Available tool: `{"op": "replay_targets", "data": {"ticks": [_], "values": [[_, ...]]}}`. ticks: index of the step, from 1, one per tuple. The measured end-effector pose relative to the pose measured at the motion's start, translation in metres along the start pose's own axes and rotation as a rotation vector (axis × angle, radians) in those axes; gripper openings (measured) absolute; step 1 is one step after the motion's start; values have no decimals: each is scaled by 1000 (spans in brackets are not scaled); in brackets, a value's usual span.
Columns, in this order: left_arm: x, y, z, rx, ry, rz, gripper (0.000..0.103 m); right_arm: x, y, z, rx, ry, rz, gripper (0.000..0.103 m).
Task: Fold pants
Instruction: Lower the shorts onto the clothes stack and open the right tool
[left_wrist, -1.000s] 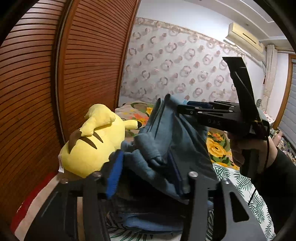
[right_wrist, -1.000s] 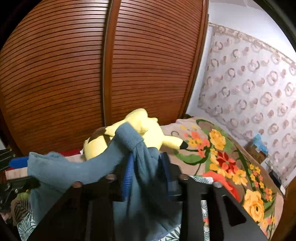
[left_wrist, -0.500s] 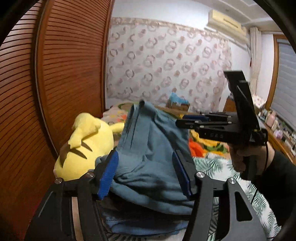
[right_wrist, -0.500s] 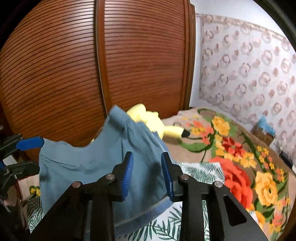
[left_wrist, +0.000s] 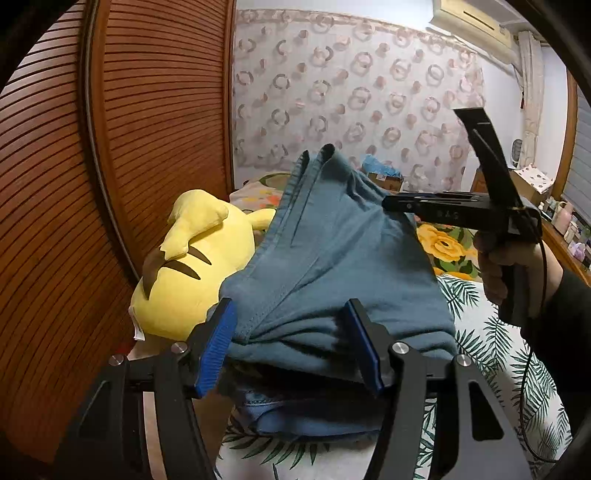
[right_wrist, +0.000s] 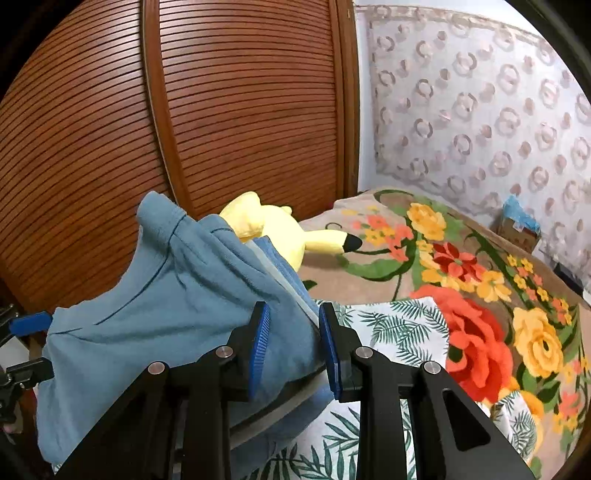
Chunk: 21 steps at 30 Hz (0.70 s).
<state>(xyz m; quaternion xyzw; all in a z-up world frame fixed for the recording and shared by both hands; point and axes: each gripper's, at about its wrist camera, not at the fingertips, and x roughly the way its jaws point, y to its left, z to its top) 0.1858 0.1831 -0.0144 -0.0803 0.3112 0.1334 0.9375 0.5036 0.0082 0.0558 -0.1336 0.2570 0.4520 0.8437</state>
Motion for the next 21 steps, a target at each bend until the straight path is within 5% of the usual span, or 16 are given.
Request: {"op": "replay_targets", "data": {"ticks": [15,21], "values": [[-36,-11,1,36,-40,-34,62,-97,45,-51,60,-78,-53,28],[-62,-19,-4,62,-68,-67,77,-139,66,-74,76,-92,-79,29]]}}
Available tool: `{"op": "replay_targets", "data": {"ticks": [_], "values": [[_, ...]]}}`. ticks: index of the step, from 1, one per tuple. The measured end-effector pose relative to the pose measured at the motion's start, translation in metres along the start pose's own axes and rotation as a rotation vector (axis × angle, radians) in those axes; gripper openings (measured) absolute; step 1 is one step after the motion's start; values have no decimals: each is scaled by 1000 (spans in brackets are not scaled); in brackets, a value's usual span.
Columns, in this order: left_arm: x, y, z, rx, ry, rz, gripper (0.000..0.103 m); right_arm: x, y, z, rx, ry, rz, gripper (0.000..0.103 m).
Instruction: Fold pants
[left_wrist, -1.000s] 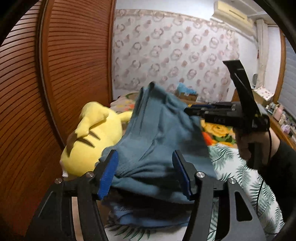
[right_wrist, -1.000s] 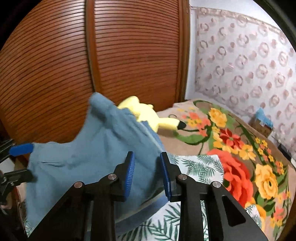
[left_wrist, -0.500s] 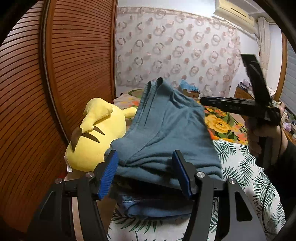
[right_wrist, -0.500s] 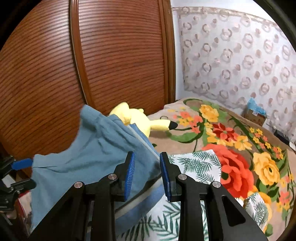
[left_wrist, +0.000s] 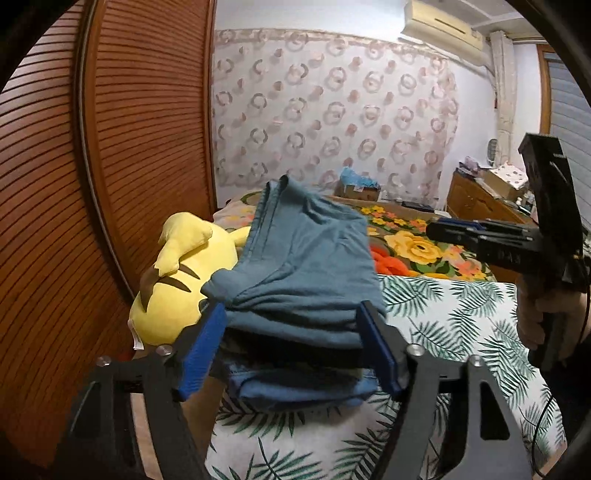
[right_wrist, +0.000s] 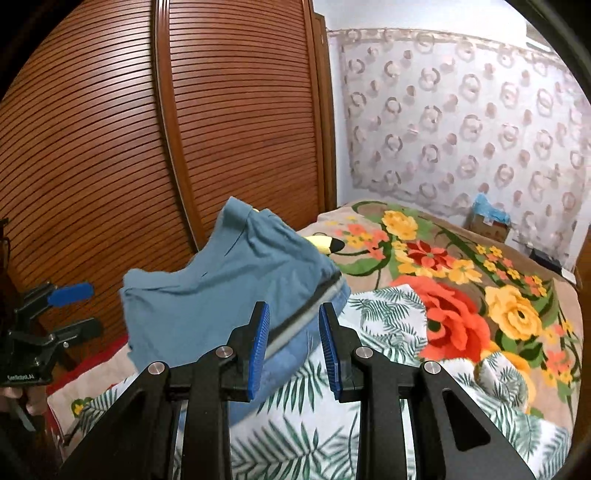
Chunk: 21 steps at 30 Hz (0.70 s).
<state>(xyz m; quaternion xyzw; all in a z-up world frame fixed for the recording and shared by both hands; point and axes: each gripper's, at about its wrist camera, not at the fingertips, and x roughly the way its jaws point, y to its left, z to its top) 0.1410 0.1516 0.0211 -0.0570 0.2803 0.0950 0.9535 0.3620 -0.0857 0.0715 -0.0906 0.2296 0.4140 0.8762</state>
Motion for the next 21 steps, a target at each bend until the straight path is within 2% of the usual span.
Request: {"op": "replay_targets", "data": {"ticks": [8,21], "values": [[-28,-12,-13,28,-17,-64,83,-59,24,-31,15,-38,-28,29],[-61,-50,-43,92,-38,-155,83,-139,58,-88,66,-71,-128,30]]}}
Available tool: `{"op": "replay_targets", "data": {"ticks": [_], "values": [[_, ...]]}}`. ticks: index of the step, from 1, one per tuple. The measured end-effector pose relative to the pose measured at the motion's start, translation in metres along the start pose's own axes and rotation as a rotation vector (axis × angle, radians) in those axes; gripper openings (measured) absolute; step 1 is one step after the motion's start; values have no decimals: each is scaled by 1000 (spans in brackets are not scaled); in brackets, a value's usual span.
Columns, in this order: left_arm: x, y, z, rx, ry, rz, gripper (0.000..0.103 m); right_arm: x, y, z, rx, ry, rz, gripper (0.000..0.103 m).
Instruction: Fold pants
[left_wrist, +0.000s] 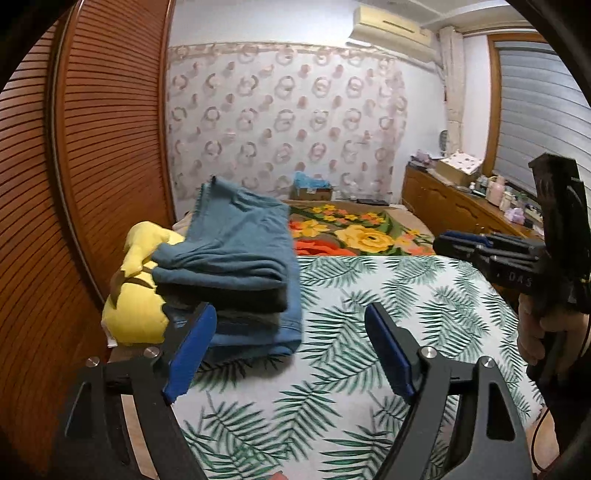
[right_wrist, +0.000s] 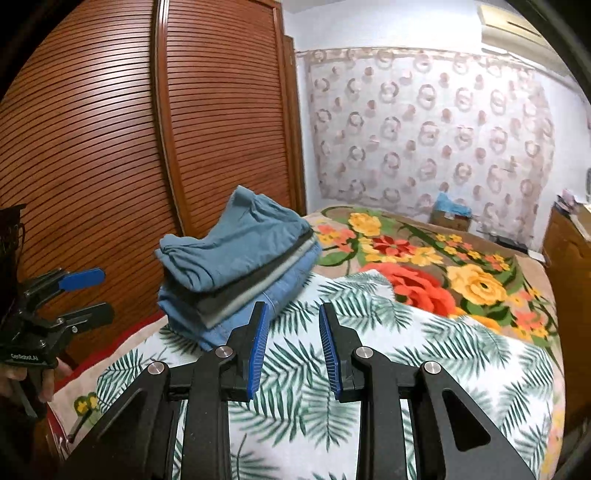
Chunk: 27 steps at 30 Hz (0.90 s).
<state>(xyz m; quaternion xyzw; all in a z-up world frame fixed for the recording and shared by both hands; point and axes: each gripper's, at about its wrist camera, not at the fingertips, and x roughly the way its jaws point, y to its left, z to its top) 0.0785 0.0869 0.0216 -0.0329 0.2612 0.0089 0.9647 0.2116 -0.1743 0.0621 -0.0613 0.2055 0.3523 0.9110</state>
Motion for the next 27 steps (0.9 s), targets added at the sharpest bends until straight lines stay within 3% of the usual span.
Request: {"op": "replay_targets", "data": {"ticks": [8,16,27], "values": [[-6,-29,-6,18,-21,-35,83,-43,25,-22,34,-16,-109,41],[-1,-55,-9,29,7,-81,83,-80,46,-37,79,-43,-194,58],[-6,-89,-20,66,15,-105,83,-109,61,-55,132,-60,-264,78]]}}
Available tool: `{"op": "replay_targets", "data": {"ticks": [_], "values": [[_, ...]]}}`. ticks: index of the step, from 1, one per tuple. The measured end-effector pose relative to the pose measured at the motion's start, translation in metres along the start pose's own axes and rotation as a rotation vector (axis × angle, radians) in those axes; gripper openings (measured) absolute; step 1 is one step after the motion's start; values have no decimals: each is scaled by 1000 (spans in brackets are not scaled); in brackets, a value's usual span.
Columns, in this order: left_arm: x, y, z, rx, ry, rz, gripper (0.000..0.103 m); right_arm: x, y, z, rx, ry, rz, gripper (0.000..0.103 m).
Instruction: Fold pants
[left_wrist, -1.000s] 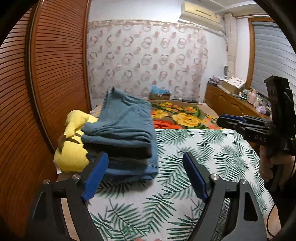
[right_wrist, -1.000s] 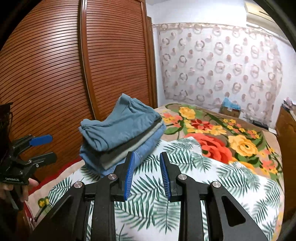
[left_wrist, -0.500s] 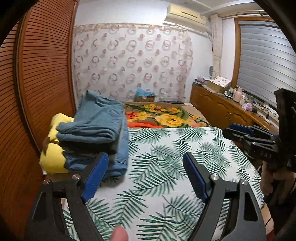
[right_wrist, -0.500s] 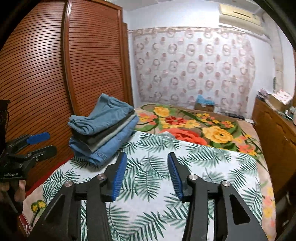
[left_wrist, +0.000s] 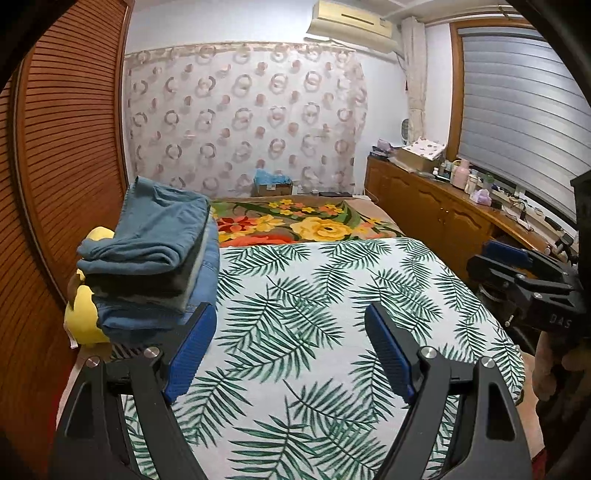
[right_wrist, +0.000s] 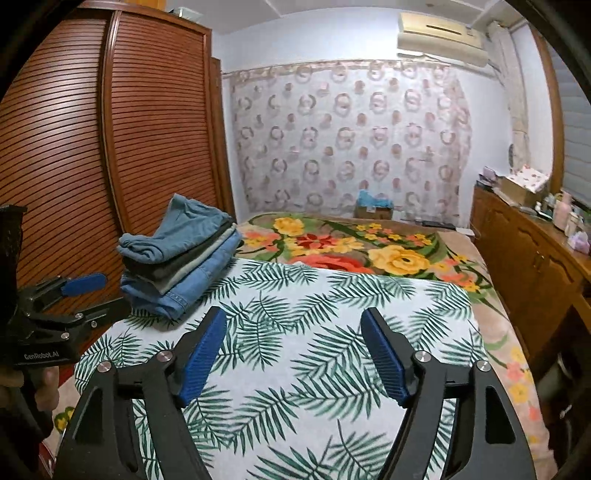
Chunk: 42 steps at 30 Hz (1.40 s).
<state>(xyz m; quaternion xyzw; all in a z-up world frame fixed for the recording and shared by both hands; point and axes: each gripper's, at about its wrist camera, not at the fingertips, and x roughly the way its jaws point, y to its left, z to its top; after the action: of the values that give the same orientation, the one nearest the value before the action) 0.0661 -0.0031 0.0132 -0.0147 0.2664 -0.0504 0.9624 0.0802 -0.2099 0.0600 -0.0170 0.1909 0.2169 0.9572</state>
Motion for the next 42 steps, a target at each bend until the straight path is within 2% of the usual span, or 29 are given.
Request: {"op": "replay_targets", "data": {"ticks": [15,25,42], "values": [[-35,-18,15,28,-67,24,83,-48,16,-3,69,-80,-115,79],[-51,-26,18,37,-105,17,83,-56,33,-16,61,-109,-125,79],[-54,-27,18,38,-104,22,83,-58,18,-22,46,-115,-126,79]]}}
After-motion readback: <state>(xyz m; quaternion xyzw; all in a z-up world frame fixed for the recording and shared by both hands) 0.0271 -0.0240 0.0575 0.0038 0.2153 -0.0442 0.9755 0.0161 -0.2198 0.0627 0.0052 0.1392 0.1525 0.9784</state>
